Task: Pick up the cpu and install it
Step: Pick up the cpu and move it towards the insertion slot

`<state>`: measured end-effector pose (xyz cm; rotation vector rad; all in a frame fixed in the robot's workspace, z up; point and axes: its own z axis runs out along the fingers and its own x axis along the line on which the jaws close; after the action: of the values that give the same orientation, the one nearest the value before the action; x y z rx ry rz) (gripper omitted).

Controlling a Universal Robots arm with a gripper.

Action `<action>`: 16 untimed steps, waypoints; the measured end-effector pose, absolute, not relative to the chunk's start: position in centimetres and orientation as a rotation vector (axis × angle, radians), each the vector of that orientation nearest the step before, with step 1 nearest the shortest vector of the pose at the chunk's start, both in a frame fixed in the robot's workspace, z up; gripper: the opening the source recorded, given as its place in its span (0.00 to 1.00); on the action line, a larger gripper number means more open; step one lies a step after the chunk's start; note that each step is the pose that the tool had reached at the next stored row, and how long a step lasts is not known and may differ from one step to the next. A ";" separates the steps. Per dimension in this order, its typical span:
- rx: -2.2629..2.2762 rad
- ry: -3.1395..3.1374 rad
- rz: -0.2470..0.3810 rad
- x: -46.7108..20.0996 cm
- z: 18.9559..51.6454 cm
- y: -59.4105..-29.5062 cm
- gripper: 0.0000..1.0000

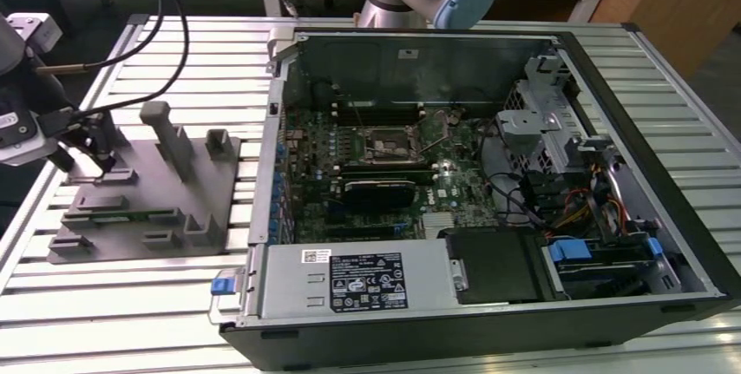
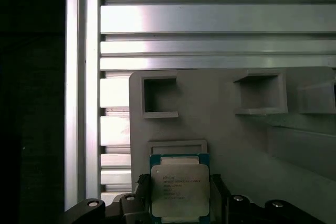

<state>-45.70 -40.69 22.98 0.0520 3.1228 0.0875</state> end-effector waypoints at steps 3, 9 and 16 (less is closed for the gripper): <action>0.052 3.123 0.089 -45.7 23.2 -40.7 0.54; 0.052 3.123 0.092 -45.7 23.6 -40.7 0.54; 0.052 3.123 0.093 -45.7 24.0 -40.7 0.54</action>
<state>-45.70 -40.69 23.96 0.0520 3.1227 0.0929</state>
